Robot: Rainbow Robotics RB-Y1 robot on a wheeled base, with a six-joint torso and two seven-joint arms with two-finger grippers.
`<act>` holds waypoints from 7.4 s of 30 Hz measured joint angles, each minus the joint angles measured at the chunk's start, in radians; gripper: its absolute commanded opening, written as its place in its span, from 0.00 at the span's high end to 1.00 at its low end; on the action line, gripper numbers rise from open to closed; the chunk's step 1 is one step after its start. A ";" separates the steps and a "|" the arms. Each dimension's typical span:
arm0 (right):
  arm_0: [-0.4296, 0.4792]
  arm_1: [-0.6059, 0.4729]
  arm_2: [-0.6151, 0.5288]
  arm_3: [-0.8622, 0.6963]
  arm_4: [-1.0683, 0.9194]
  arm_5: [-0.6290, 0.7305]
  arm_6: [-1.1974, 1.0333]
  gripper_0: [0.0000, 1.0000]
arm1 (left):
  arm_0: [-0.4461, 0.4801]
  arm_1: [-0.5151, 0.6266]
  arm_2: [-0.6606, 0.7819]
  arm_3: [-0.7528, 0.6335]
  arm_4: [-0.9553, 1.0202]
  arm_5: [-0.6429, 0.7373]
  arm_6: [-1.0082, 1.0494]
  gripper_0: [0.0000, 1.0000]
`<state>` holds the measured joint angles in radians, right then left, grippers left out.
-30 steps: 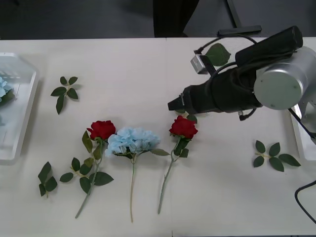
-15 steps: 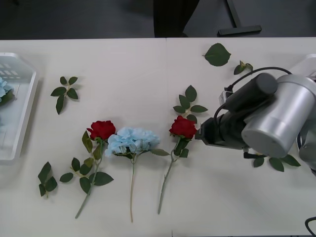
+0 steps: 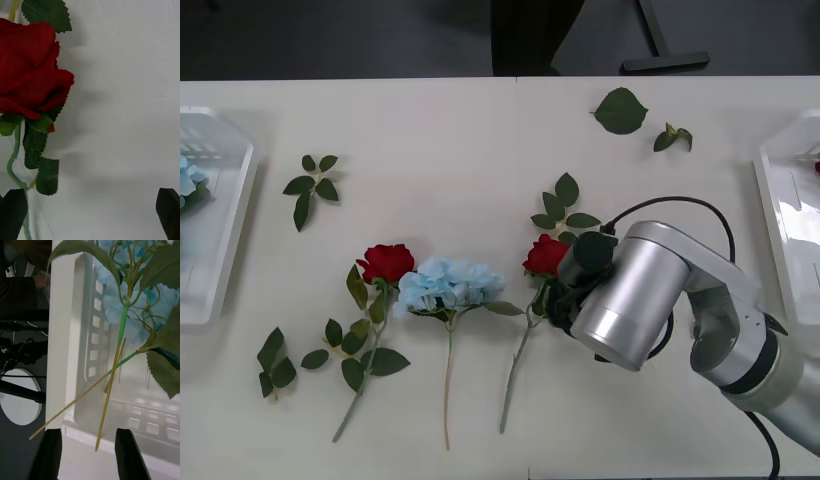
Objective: Place the red flowers into the right box and the blue flowers into the left box. If a person shows an open palm, hand one flower to the person first, then continue sorting.
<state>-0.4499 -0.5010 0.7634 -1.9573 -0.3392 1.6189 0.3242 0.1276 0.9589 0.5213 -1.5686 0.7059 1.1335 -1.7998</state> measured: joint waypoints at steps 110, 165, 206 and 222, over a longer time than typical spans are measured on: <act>-0.406 -0.196 -0.681 1.408 0.287 -0.703 1.392 1.00 | -0.199 -0.472 -0.894 -0.360 -0.586 0.056 0.411 1.00; -0.402 -0.350 -0.850 1.223 -0.309 -0.222 1.977 0.00 | -0.311 -0.468 -0.551 -0.748 -0.020 0.096 0.567 1.00; -0.305 -0.354 -0.818 1.222 -0.926 0.035 2.024 0.00 | -0.311 -0.468 -0.551 -0.748 -0.020 0.096 0.567 1.00; -0.305 -0.354 -0.818 1.222 -0.905 0.034 2.024 0.00 | -0.311 -0.468 -0.552 -0.748 -0.021 0.079 0.567 1.00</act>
<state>-0.7551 -0.8546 -0.0550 -0.7350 -1.2444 1.6525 2.3479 -0.1838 0.4908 -0.0303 -2.3162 0.6851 1.2127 -1.2330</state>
